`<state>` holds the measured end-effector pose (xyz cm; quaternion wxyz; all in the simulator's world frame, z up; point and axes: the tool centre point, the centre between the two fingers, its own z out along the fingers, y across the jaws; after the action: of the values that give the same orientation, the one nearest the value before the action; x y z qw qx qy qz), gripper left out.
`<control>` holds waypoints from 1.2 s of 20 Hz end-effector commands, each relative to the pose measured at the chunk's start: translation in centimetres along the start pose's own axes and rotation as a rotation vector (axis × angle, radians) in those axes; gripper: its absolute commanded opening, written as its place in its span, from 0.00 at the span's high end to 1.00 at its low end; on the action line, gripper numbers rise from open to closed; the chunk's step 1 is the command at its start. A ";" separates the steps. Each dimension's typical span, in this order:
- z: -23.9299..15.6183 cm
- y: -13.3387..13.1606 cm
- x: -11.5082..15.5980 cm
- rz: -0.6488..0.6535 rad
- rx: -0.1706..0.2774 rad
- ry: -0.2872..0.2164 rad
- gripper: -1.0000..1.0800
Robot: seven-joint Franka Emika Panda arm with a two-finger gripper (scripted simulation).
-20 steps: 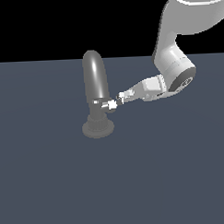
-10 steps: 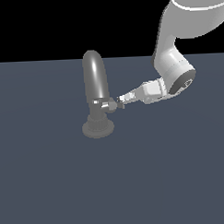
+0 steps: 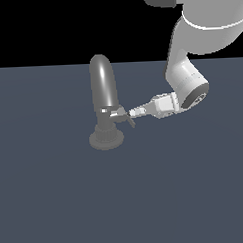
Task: Turn on the faucet by rotating a designated handle.
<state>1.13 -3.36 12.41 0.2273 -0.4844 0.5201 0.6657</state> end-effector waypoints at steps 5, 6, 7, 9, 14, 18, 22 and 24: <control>0.0 -1.6 1.8 0.018 0.007 -0.004 1.00; 0.0 -1.9 2.0 0.021 0.007 -0.005 1.00; 0.0 -2.1 2.3 0.023 0.008 -0.006 1.00; 0.0 -2.5 2.7 0.028 0.008 -0.007 1.00; 0.0 -3.5 3.9 0.039 0.010 -0.011 1.00; 0.1 -4.2 4.7 0.048 0.011 -0.013 1.00; 0.1 -4.9 5.5 0.056 0.012 -0.016 1.00; 0.1 -5.2 5.8 0.059 0.012 -0.017 1.00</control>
<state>2.43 -3.41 8.74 0.2128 -0.4746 0.5137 0.6823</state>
